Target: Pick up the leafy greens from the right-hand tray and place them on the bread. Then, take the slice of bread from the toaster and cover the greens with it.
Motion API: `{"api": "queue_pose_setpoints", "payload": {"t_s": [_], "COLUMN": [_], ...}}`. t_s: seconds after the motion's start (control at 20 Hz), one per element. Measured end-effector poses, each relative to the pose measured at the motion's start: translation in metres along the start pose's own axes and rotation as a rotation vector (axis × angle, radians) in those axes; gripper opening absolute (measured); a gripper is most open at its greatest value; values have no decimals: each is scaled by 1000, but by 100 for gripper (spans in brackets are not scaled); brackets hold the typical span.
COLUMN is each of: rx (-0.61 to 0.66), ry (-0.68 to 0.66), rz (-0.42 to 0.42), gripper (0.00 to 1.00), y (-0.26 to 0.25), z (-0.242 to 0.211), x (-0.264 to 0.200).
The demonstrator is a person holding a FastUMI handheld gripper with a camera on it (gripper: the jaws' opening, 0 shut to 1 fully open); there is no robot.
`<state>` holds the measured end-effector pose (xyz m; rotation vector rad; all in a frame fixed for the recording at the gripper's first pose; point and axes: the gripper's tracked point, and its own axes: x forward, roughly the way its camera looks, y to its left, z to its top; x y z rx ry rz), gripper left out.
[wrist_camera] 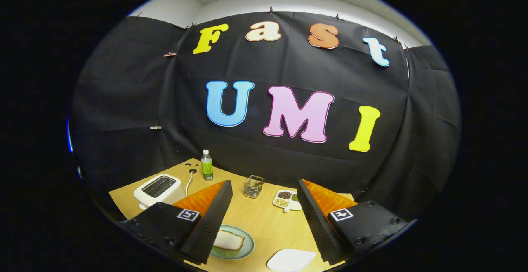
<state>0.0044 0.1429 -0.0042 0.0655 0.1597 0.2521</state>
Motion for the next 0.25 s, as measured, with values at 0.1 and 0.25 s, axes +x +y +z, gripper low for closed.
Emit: {"api": "queue_pose_setpoints", "payload": {"t_s": [0.1,0.25], "rx": [-6,-9], "ry": [-6,-29], "rz": [9,-1], "gripper": [98,98], "y": [1,-4], "z": [3,9], "x": [-4,-6]}}
